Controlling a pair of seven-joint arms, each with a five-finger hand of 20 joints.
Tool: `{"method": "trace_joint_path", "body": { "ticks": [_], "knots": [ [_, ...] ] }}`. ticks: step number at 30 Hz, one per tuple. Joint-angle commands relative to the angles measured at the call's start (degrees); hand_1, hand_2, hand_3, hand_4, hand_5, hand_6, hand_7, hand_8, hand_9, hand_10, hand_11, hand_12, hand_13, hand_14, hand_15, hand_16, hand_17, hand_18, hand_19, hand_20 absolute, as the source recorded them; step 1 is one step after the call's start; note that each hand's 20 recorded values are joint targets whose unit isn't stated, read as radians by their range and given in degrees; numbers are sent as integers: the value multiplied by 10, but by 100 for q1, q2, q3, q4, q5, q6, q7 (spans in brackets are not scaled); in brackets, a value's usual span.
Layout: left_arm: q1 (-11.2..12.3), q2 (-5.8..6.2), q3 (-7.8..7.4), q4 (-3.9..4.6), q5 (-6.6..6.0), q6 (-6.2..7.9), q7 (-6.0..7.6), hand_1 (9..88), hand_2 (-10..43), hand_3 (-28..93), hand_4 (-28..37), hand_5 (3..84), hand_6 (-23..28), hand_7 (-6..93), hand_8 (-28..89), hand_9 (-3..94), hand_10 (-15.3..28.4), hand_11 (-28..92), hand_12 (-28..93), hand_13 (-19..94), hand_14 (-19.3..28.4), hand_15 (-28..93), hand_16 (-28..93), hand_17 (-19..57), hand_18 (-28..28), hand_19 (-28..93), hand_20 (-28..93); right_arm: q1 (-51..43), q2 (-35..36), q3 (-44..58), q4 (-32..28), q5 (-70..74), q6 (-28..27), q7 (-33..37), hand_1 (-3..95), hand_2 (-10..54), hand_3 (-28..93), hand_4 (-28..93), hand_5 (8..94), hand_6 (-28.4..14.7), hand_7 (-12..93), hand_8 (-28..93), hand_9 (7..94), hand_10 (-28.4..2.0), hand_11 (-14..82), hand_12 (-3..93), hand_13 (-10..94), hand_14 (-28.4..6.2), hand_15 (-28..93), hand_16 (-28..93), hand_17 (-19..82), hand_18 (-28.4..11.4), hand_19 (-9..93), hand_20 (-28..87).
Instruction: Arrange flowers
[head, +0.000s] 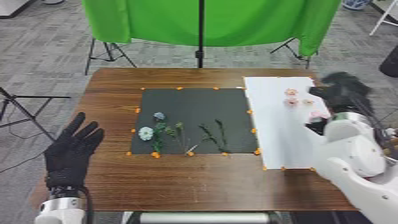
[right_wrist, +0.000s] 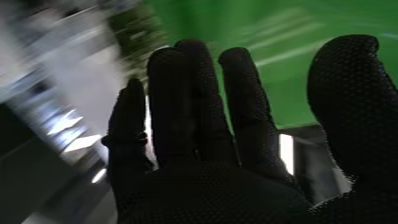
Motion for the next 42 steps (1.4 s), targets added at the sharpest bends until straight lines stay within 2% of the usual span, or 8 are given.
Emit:
{"method": "trace_joint_path", "body": {
  "ticks": [1,4,13,22,26,30,35,42],
  "knots": [
    [11,124,34,-24,-62,75,71,225,59,842,-264,378,94,95,-81,365,210,283,111,246,281,616,-113,-78,271,578,72,-415,271,267,461,255,-518,111,320,-95,805,-283,516,5,179,-143,506,-171,278,139,418,-155,774,122,81,-231,744,473],
    [48,156,56,-41,-151,141,117,225,59,842,-264,377,94,95,-81,365,210,282,110,246,282,616,-113,-78,271,577,73,-303,380,-67,677,-170,-976,-118,318,-95,810,-283,501,9,177,-144,494,-173,260,139,407,-156,775,111,73,-230,739,473],
    [54,7,-5,-37,25,60,-121,227,58,843,-263,377,94,95,-81,365,211,283,111,246,282,617,-113,-78,271,578,75,379,379,-1007,1069,-5,-1092,-276,310,-95,814,-283,463,33,192,-150,472,-167,231,146,388,-155,773,91,52,-241,718,479],
    [42,106,54,-5,-56,69,-12,227,59,841,-262,379,95,95,-81,364,210,282,111,245,281,617,-113,-79,271,576,75,1599,342,-2406,1710,-316,-1423,-328,346,-95,804,-283,519,70,205,-165,539,-140,241,145,432,-134,763,98,75,-254,714,484],
    [46,67,49,4,-57,63,-18,228,59,841,-262,380,96,95,-81,364,210,282,111,246,281,617,-113,-79,271,576,75,2059,328,-3113,2005,-667,-1007,-319,410,-95,771,-282,629,86,194,-151,656,-99,270,149,518,-99,743,138,107,-246,724,482],
    [-25,61,44,9,-42,53,-36,228,59,841,-261,381,97,93,-80,365,210,282,111,246,281,617,-113,-79,272,576,74,1904,357,-3139,1972,-1095,-312,-224,552,-95,616,-283,841,74,166,-31,890,-51,200,305,674,-46,717,224,179,-211,768,479],
    [32,96,-19,-9,-74,91,-5,229,60,840,-262,381,97,93,-80,365,210,282,111,246,282,617,-113,-79,271,576,74,1763,330,-2922,1169,-1642,349,-352,571,-95,620,-283,868,60,155,-16,923,-45,245,306,707,-35,730,233,201,-201,794,477],
    [135,-18,-133,-55,-22,123,-77,229,60,841,-261,381,97,93,-80,365,211,282,111,245,282,617,-114,-79,271,577,74,3278,-778,-4242,634,-1440,583,-1282,552,-95,654,-283,872,55,148,-9,923,-49,260,309,705,-39,739,243,195,-199,799,475]
  ]
}}
